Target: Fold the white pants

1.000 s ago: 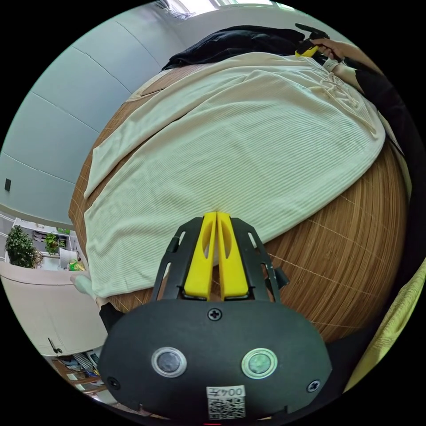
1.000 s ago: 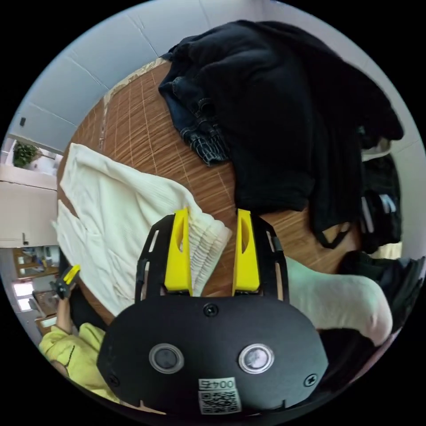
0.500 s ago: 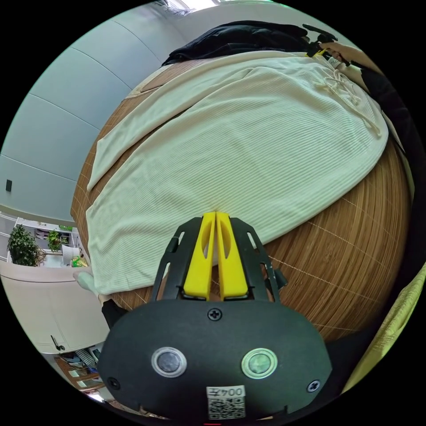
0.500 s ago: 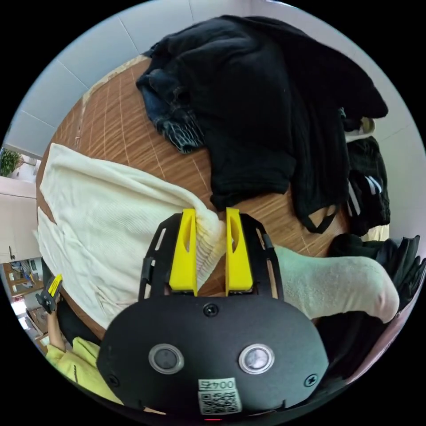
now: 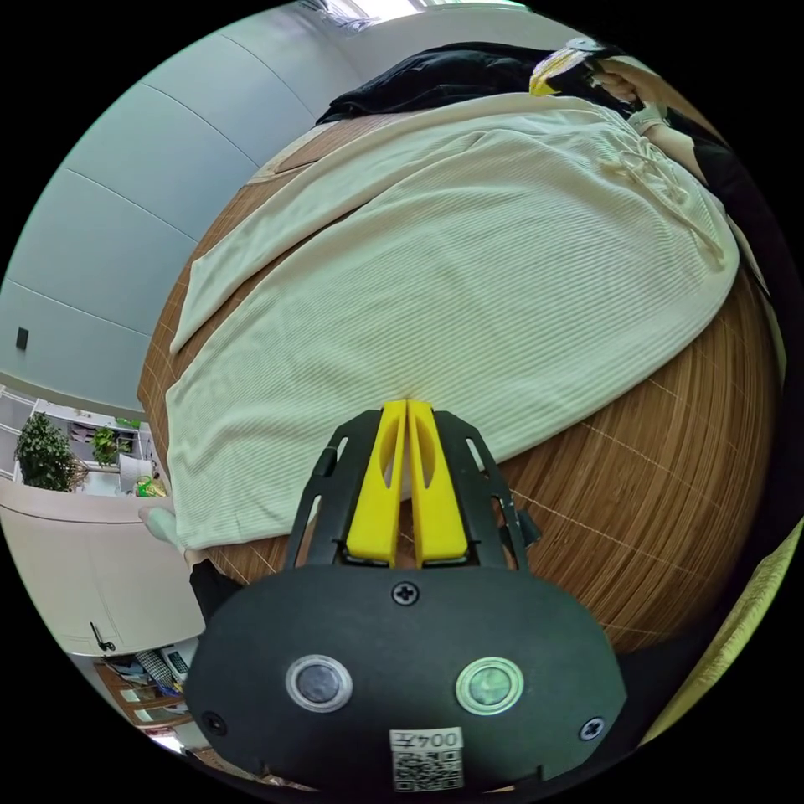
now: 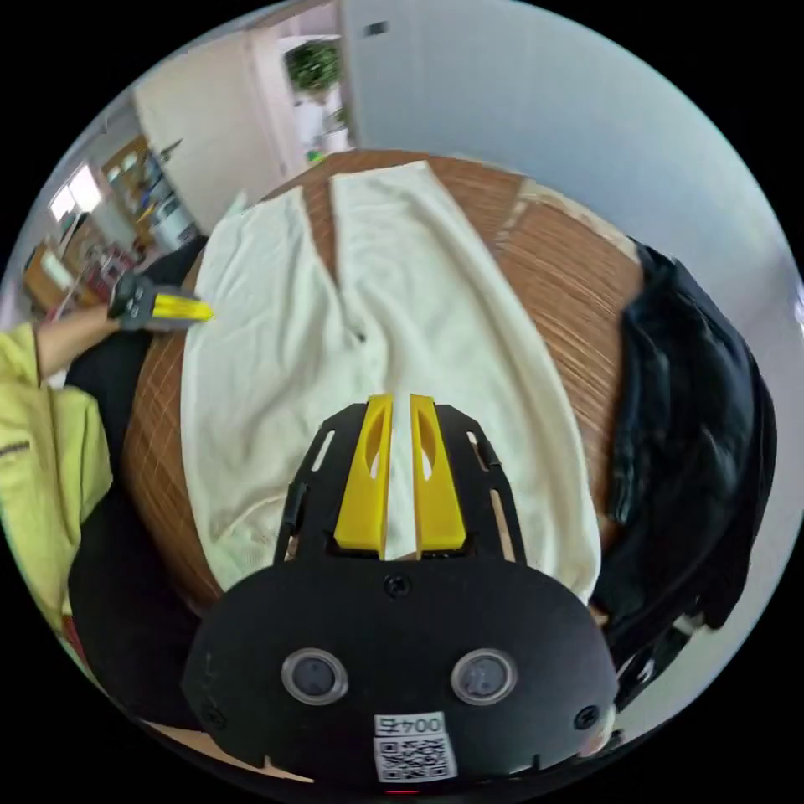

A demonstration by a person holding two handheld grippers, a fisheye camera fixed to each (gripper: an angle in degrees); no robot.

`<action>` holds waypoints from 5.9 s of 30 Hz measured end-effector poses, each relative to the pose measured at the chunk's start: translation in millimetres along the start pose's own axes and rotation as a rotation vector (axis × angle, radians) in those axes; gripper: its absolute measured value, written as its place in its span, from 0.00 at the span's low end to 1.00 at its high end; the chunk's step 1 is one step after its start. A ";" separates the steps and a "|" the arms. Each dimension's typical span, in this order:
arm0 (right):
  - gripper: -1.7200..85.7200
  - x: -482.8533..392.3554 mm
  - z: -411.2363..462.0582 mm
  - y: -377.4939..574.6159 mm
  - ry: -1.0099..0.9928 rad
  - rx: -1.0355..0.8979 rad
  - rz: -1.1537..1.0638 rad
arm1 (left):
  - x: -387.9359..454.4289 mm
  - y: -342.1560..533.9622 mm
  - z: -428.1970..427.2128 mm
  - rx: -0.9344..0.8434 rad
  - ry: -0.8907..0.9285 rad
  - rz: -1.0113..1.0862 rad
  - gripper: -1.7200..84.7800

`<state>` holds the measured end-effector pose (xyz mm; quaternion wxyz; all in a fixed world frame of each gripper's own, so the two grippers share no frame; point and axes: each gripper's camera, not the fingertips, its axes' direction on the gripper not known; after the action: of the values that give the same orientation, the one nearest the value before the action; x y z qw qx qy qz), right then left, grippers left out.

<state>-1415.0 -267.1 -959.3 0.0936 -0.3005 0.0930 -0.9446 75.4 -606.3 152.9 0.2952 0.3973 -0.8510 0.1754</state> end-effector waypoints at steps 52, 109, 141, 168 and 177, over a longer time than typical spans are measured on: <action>0.08 -230.6 46.6 100.4 0.199 -0.185 0.635 | 30.6 14.5 -116.6 0.019 -0.051 -0.307 0.03; 0.06 -243.8 -134.9 204.0 0.321 0.330 0.639 | -238.5 46.6 -8.7 -0.162 -0.024 -0.267 0.03; 0.06 -181.1 -245.5 151.8 0.004 0.420 0.611 | -393.7 41.3 -85.1 0.103 0.143 -0.594 0.03; 0.08 -105.8 97.3 -360.9 -0.073 -0.053 -0.143 | -315.3 -85.6 42.7 -0.005 -0.140 -0.303 0.05; 0.06 -119.7 89.1 -387.2 -0.005 -0.084 -0.177 | -304.8 -80.4 47.8 -0.030 -0.125 -0.300 0.03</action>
<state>-1313.7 123.8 -863.9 -0.0026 -0.3133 0.1053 -0.9438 276.2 -507.3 -74.1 0.2703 0.5258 -0.8013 0.0916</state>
